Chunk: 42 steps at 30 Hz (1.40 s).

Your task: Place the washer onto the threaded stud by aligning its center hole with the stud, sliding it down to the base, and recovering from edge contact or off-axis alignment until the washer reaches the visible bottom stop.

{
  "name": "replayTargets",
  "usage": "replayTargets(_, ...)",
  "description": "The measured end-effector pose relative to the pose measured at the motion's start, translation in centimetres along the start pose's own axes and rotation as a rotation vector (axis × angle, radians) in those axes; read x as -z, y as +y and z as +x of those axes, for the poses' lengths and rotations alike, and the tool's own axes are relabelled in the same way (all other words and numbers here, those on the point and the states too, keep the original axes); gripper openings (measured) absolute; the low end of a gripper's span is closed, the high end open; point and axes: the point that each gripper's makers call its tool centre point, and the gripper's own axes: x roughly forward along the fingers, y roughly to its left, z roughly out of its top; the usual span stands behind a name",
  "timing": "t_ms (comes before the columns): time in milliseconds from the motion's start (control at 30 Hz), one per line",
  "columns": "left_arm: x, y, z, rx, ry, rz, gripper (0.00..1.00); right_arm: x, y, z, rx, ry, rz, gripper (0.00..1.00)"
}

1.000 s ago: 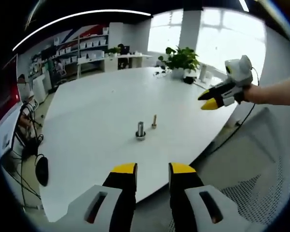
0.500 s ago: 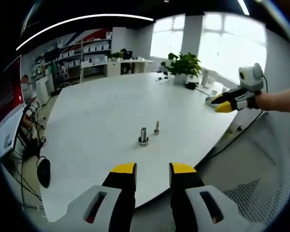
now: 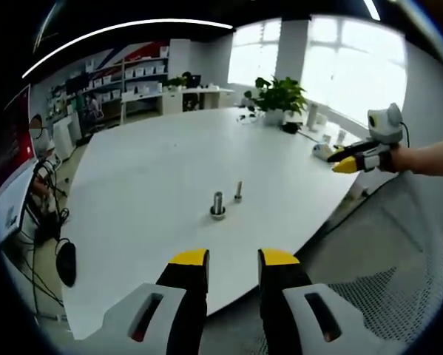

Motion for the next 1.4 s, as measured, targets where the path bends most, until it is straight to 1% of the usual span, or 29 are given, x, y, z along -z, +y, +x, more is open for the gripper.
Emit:
replayTargets(167, 0.1, 0.1, 0.0, -0.002, 0.004, -0.003, 0.24, 0.0, 1.7, -0.5, -0.025, -0.017, 0.038, 0.34)
replayTargets(267, 0.1, 0.0, 0.0, -0.002, 0.008, -0.004, 0.24, 0.2, 2.7, -0.4, -0.049, -0.015, 0.084, 0.35)
replayTargets(367, 0.1, 0.2, 0.0, -0.005, 0.005, -0.007, 0.24, 0.4, 3.0, -0.5, -0.026, -0.010, 0.033, 0.37)
replayTargets(433, 0.1, 0.2, 0.0, -0.008, 0.003, -0.009, 0.24, 0.4, 3.4, -0.6, -0.042, -0.017, 0.062, 0.37)
replayTargets(533, 0.1, 0.4, -0.1, -0.016, -0.002, -0.015, 0.24, 0.6, 3.2, -0.6, -0.029, -0.012, 0.054, 0.37)
replayTargets(600, 0.2, 0.4, -0.1, -0.019, 0.004, -0.012, 0.24, 0.8, 3.1, -0.4, -0.027, -0.008, 0.076, 0.36)
replayTargets(633, 0.3, 0.4, -0.1, -0.020, 0.007, -0.009, 0.24, 0.9, 3.0, -0.3, -0.032, -0.011, 0.096, 0.36)
replayTargets(700, 0.4, 0.4, -0.1, -0.021, 0.010, -0.009, 0.24, 1.0, 3.0, -0.2, -0.040, -0.010, 0.098, 0.36)
replayTargets(767, 0.3, 0.3, -0.1, -0.019, 0.006, -0.008, 0.24, 1.6, 3.2, -0.1, -0.058, 0.005, 0.101, 0.35)
replayTargets(833, 0.3, 0.1, -0.1, -0.015, 0.008, -0.001, 0.24, 1.7, 3.0, -0.2, -0.057, 0.010, 0.111, 0.34)
replayTargets(900, 0.4, 0.0, -0.1, -0.009, 0.011, -0.003, 0.24, 1.6, 3.1, -0.2, -0.058, 0.004, 0.107, 0.34)
replayTargets(967, 0.0, -0.1, -0.4, 0.000, -0.011, -0.017, 0.25, 1.6, 3.2, -0.2, -0.064, 0.005, 0.104, 0.34)
replayTargets(1000, 0.0, -0.1, -0.4, 0.001, -0.010, -0.018, 0.25, 1.7, 3.4, -0.2, -0.068, 0.011, 0.105, 0.34)
replayTargets(1067, 0.3, -0.1, -0.4, 0.002, 0.005, -0.016, 0.25, 1.8, 3.4, -0.1, -0.062, 0.020, 0.081, 0.35)
replayTargets(1133, 0.4, 0.0, -0.5, 0.001, -0.007, -0.034, 0.26, 1.4, 3.5, -0.4, -0.054, 0.015, 0.076, 0.35)
replayTargets(1200, 0.5, 0.1, -0.5, -0.003, 0.002, -0.034, 0.26, 0.3, 3.5, -0.7, -0.050, -0.038, 0.089, 0.35)
replayTargets(1267, 0.3, 0.3, -0.5, -0.011, 0.001, -0.031, 0.26, 0.3, 3.1, -0.8, -0.033, -0.029, 0.108, 0.35)
replayTargets(1300, 0.2, 0.3, -0.6, -0.009, -0.005, -0.037, 0.26, 0.4, 2.9, -0.8, -0.025, -0.023, 0.143, 0.35)
replayTargets(1333, 0.1, 0.3, -0.6, -0.009, -0.009, -0.042, 0.27, 0.4, 2.9, -0.8, -0.033, -0.027, 0.167, 0.35)
replayTargets(1400, 0.2, 0.3, -0.7, -0.009, -0.007, -0.044, 0.27, 0.6, 2.9, -1.0, -0.029, -0.017, 0.159, 0.35)
